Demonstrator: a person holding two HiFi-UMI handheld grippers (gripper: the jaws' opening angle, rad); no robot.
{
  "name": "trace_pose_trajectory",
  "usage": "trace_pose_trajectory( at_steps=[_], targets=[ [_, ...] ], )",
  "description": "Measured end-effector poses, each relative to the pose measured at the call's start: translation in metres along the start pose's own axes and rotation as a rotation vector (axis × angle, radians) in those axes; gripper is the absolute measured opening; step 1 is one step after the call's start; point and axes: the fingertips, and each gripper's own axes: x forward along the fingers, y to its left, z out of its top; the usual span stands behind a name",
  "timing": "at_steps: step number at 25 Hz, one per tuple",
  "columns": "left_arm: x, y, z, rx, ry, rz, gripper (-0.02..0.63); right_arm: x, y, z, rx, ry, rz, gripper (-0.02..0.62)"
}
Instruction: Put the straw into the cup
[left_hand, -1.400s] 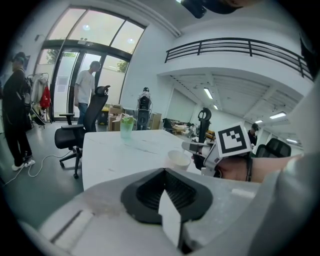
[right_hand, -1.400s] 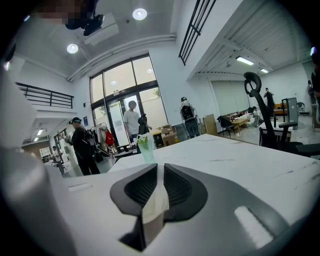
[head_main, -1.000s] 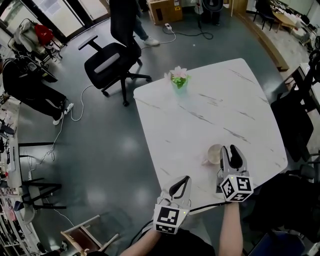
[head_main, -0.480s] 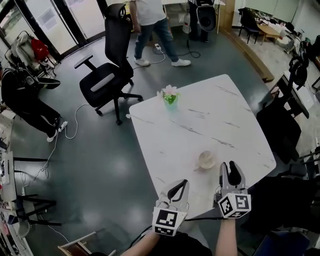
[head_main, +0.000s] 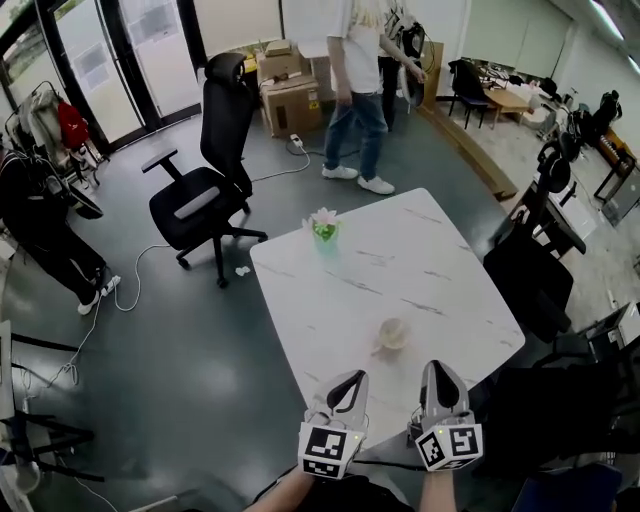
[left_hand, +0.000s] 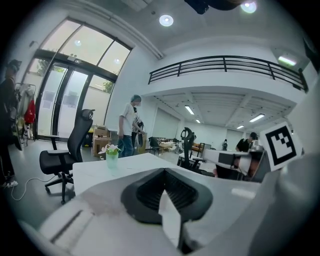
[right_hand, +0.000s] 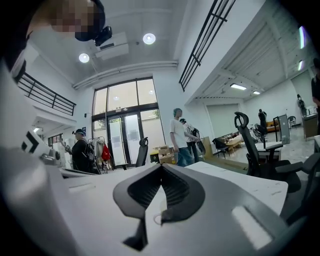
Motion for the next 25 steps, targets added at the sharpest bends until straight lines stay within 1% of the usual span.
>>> trace_pose_trajectory(
  at_steps=[5, 11, 18, 25],
  targets=[
    [-0.012, -0.01, 0.013, 0.024, -0.048, -0.013, 0.002, -0.027, 0.01, 0.008, 0.036, -0.033, -0.014, -0.009],
    [-0.027, -0.021, 0.02, 0.061, -0.086, -0.023, 0.002, -0.056, 0.024, 0.006, 0.033, -0.044, -0.027, -0.009],
    [-0.038, -0.03, 0.019, 0.074, -0.094, -0.031, 0.002, -0.076, 0.032, -0.003, 0.035, -0.035, -0.035, -0.01],
    [-0.034, -0.052, 0.026, 0.07, -0.101, -0.061, 0.002, -0.086, 0.031, 0.004, 0.028, -0.049, -0.026, -0.009]
  ],
)
